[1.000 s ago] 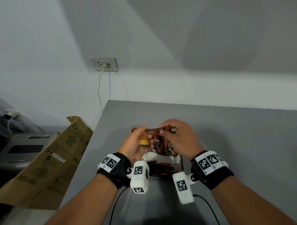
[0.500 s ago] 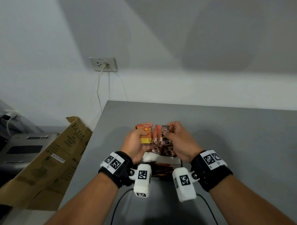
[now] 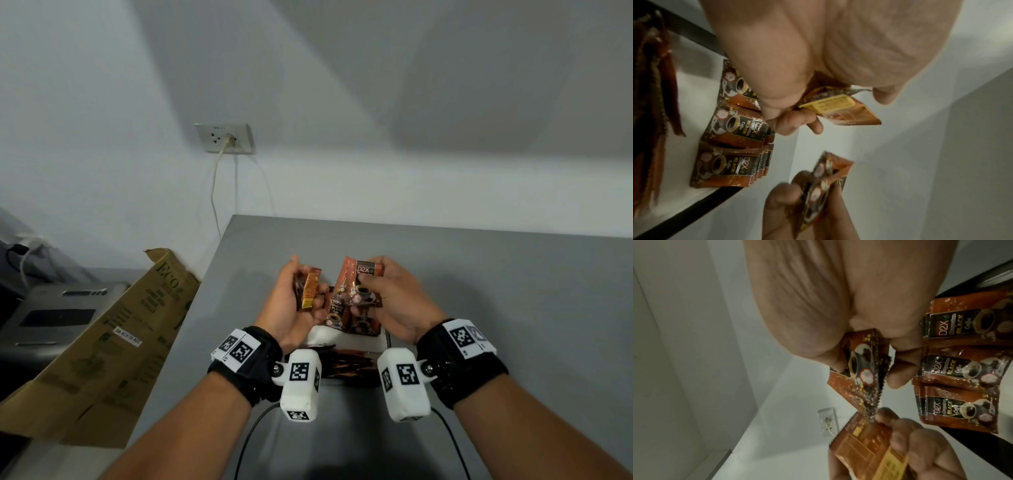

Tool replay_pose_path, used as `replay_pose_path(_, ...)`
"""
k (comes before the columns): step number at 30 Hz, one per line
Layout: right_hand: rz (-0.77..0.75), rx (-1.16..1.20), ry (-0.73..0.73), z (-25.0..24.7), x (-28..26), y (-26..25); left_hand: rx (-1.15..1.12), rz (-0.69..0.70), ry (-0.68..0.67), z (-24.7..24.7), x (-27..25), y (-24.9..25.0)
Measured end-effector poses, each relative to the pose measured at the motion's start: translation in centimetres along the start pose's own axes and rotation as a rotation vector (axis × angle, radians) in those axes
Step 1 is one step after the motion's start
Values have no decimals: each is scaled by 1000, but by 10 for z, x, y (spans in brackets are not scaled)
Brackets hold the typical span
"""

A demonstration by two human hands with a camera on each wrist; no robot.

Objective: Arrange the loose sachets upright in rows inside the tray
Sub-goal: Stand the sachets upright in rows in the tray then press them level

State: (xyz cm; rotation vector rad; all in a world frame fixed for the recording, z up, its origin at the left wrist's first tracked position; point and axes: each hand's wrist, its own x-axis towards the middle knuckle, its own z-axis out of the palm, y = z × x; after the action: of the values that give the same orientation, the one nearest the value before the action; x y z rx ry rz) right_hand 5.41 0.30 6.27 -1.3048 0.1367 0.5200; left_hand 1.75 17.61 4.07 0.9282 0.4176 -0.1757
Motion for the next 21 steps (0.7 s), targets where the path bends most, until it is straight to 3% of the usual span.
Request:
replay_pose_path(8, -25, 123, -80, 0, -8, -9, 229, 103, 149, -2, 4, -5)
replay_pose_path(12, -19, -32, -20, 12, -5, 0, 301, 194, 82, 3, 0, -10)
replay_pose_path(16, 21, -136, 11, 19, -4, 7, 152, 145, 41, 5, -2, -11)
replay_pose_path(21, 56, 13, 103, 4, -1, -2, 94, 105, 75, -9, 0, -4)
